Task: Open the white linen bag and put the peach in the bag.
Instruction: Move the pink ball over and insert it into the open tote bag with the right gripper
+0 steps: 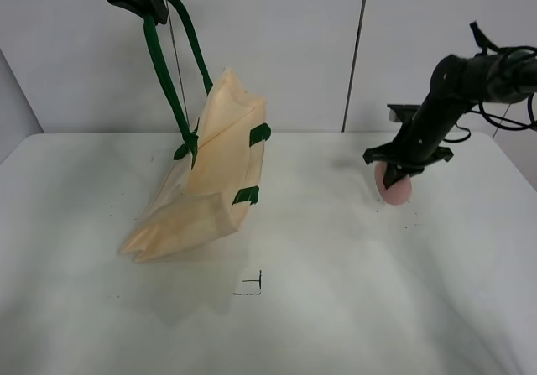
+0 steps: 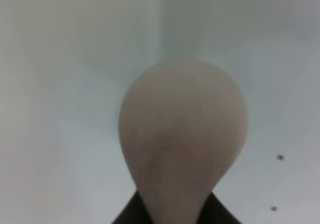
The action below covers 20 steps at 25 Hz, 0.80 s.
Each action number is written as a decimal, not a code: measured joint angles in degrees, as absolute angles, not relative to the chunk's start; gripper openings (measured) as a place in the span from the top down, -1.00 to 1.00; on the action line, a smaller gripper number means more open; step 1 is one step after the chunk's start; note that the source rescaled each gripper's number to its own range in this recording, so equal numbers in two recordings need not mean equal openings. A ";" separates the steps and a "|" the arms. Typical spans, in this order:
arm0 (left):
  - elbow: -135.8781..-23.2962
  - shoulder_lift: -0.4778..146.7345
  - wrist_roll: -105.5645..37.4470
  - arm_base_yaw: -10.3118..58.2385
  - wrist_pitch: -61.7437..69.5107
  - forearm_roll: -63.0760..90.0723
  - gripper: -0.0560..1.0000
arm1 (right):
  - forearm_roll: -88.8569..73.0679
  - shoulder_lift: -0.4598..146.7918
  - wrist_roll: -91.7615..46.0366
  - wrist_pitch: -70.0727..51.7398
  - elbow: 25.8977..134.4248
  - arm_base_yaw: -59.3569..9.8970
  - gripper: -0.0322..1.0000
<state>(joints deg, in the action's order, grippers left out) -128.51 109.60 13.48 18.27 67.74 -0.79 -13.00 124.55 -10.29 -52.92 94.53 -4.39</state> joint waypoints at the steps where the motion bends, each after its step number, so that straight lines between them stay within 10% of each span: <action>1: -128.51 109.60 13.49 18.27 67.74 -0.79 0.89 | -14.51 124.55 -11.16 -55.46 98.05 -4.63 0.94; 9: -128.51 109.60 13.49 18.27 67.74 -0.79 0.89 | -19.92 124.48 -12.46 -65.41 122.46 -13.63 0.94; 20: -128.51 109.60 13.49 18.27 67.74 -0.75 0.89 | -25.52 128.17 -12.12 -58.88 124.15 -29.07 0.94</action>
